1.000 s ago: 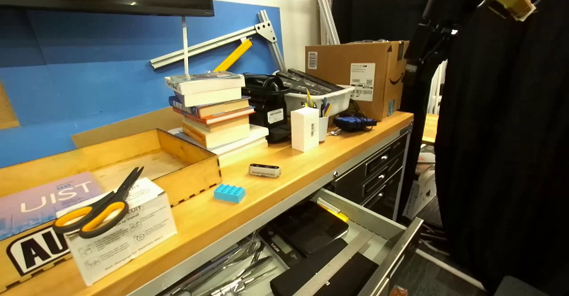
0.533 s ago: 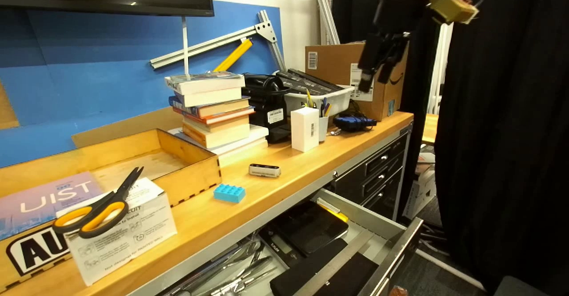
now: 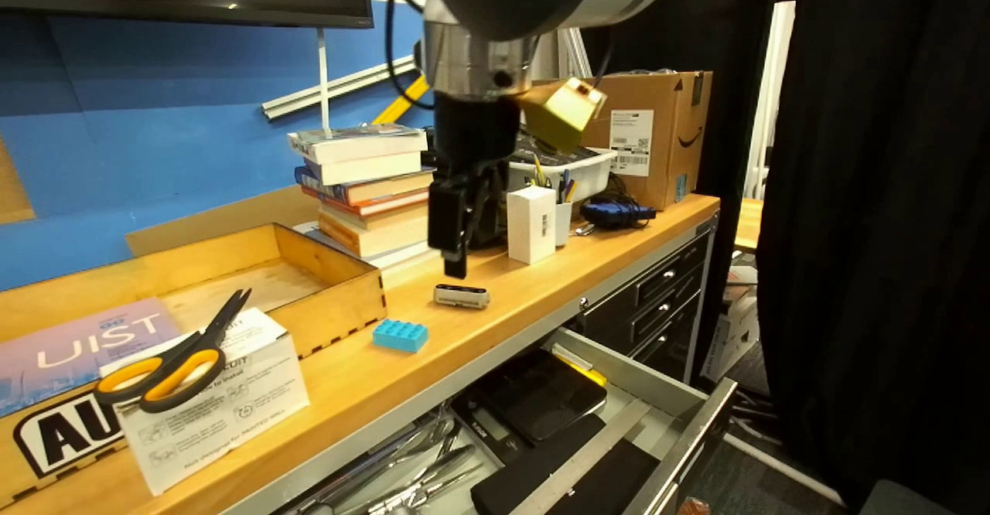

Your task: Put the blue object into the drawer then close the drawer.

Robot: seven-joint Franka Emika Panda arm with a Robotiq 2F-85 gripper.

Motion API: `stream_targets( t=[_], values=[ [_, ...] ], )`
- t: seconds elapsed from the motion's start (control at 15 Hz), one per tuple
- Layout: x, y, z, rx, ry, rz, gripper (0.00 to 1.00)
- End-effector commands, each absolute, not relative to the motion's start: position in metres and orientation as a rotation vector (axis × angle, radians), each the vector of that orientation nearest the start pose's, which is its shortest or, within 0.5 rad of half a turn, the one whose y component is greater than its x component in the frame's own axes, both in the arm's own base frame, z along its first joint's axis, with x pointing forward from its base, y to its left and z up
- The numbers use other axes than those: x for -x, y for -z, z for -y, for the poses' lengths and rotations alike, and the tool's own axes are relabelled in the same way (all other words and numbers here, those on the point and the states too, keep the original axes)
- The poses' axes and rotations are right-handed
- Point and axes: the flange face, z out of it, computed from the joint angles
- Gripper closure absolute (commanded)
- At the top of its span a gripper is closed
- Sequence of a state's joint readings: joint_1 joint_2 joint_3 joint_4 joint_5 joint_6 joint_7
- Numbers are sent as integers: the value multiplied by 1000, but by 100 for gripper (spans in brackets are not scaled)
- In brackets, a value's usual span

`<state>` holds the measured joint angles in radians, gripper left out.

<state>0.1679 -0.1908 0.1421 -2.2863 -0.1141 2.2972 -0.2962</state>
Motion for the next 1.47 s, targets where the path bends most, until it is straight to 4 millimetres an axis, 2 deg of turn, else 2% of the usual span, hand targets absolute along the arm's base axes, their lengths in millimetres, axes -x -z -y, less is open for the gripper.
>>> stream_targets(
  t=[0.0,0.13,0.27,0.47,0.67,0.87,1.07,1.13,1.2,1.4],
  values=[
    [-496,-421,-219,2984,287,1235,0],
    [-502,-400,-244,2972,294,1297,0],
    [-516,-387,-255,3004,369,1319,0],
    [-548,-371,-252,3077,465,1280,0],
    [-576,-363,-242,3139,499,1247,0],
    [-594,-350,-229,3173,391,1216,0],
    [-603,-333,-214,3212,259,1172,0],
    [-605,-331,-211,3217,249,1157,9],
    [-606,-330,-210,3211,224,1152,27],
    [-600,-334,-207,3192,166,1132,51]
  ],
)
